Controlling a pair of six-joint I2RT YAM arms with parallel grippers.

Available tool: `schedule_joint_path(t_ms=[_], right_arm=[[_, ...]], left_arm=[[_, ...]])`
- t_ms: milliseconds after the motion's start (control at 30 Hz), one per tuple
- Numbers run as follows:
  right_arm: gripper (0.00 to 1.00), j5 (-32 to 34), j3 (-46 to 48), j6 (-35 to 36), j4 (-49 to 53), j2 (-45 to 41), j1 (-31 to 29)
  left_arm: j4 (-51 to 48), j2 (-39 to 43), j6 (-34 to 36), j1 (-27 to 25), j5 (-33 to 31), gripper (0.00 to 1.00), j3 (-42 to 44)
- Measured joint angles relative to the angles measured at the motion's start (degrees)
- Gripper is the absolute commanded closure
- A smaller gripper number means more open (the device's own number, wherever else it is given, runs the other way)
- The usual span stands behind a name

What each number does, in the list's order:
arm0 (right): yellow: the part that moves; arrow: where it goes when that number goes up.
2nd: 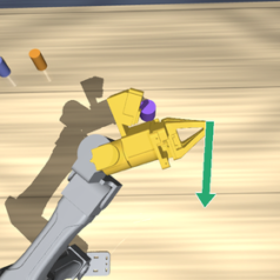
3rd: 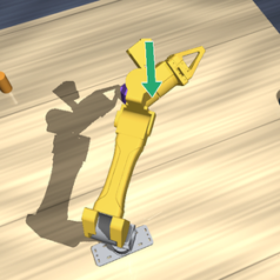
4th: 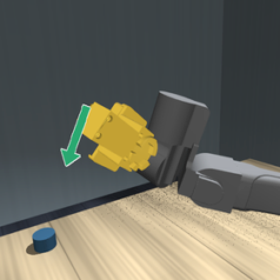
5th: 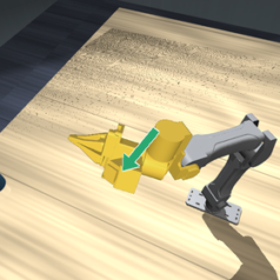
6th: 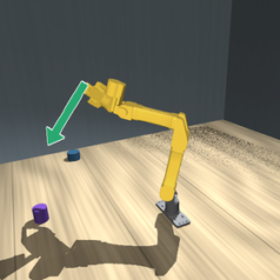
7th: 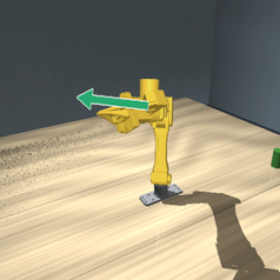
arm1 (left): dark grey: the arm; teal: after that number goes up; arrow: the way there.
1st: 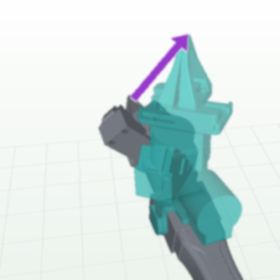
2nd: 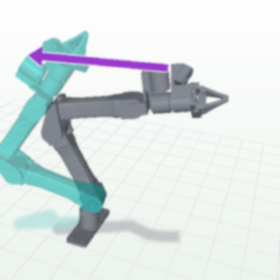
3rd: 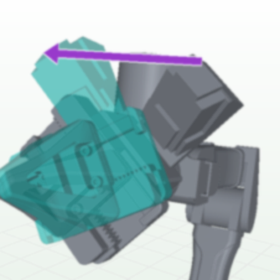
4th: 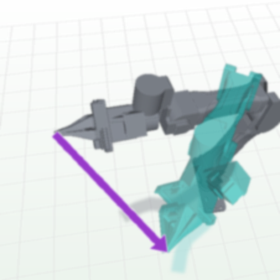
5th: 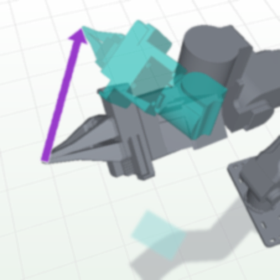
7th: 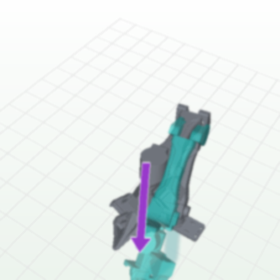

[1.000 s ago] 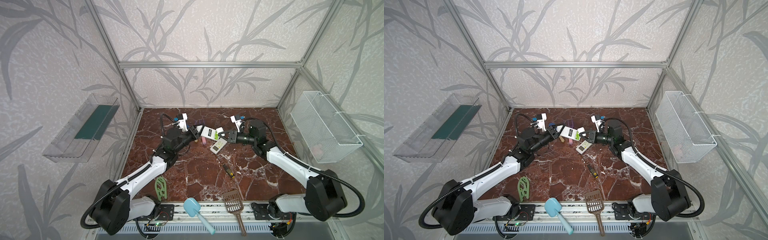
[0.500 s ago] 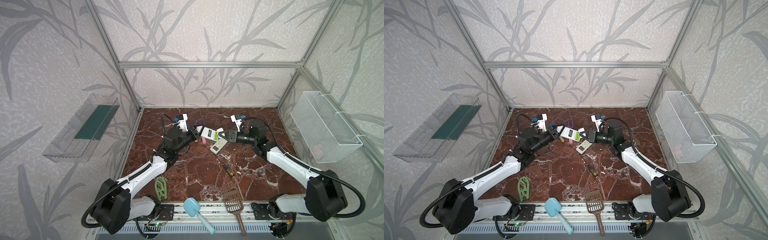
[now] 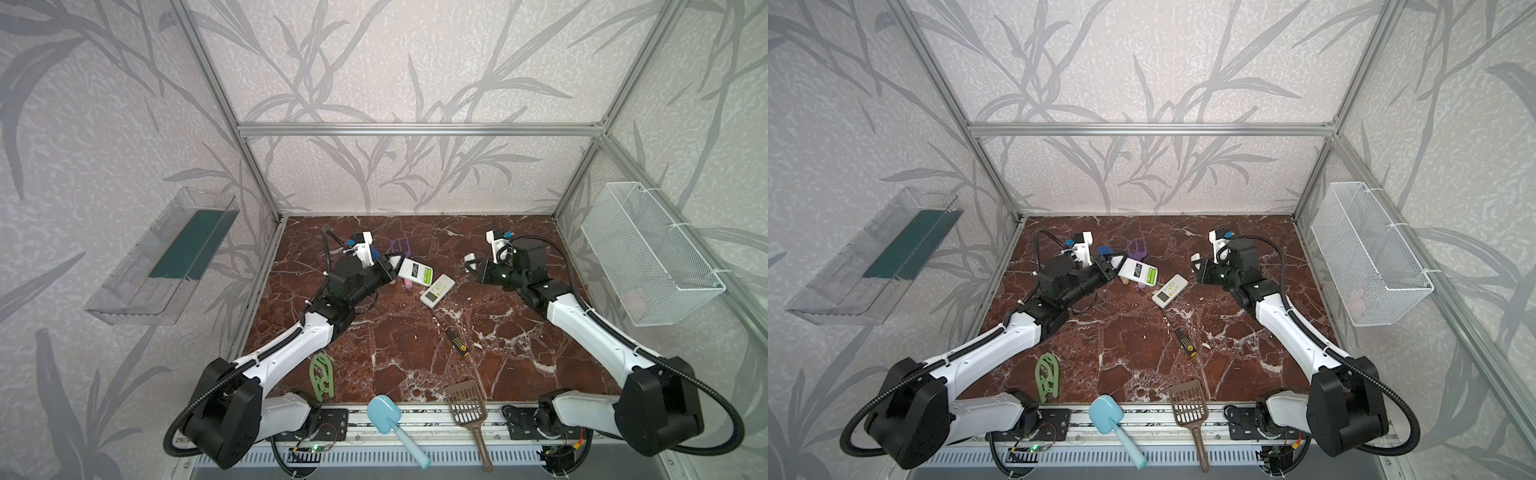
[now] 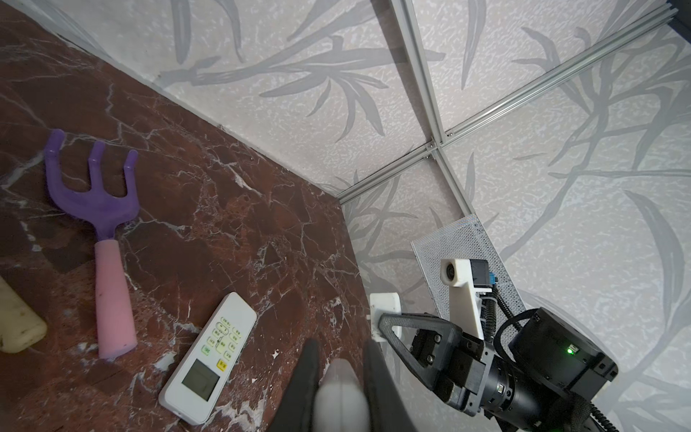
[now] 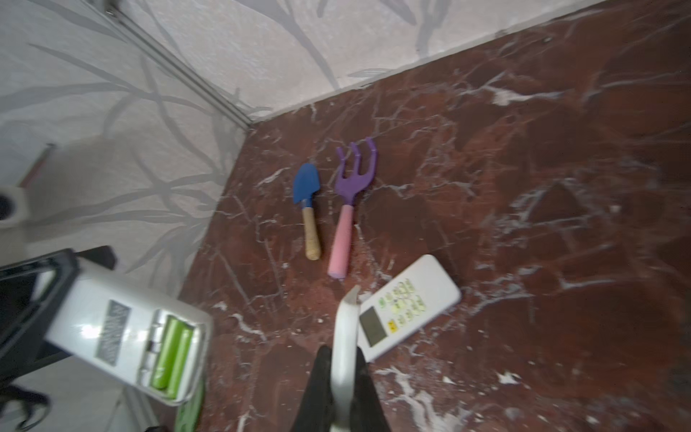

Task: Unload the batteries from the remote control
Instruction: 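Lower the battery cover onto the table and open the right gripper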

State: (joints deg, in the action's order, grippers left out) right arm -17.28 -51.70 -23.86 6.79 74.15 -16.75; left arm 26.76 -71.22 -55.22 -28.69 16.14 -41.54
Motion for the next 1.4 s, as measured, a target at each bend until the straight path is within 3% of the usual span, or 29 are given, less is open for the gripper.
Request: schedule_joint_path(t_ms=[200,467,1033,1400], right_arm=[[1.00,16.6,-0.1,7.4,6.9,6.3,0.0],[1.00,26.1,-2.6,10.2,10.4,16.0,0.0],[0.96,28.6,-12.0,10.6,17.9,27.4,0.0],[0.76,26.7,-13.3,10.4,21.1,29.6,0.0]], left_arm=[[-2.2,0.0,1.5,0.0,0.0,1.00,0.4],[-3.0,0.1,2.7,0.0,0.0,1.00,0.8],[-2.9,0.1,3.2,0.0,0.0,1.00,0.8],[-2.8,0.1,3.2,0.1,0.0,1.00,0.8]])
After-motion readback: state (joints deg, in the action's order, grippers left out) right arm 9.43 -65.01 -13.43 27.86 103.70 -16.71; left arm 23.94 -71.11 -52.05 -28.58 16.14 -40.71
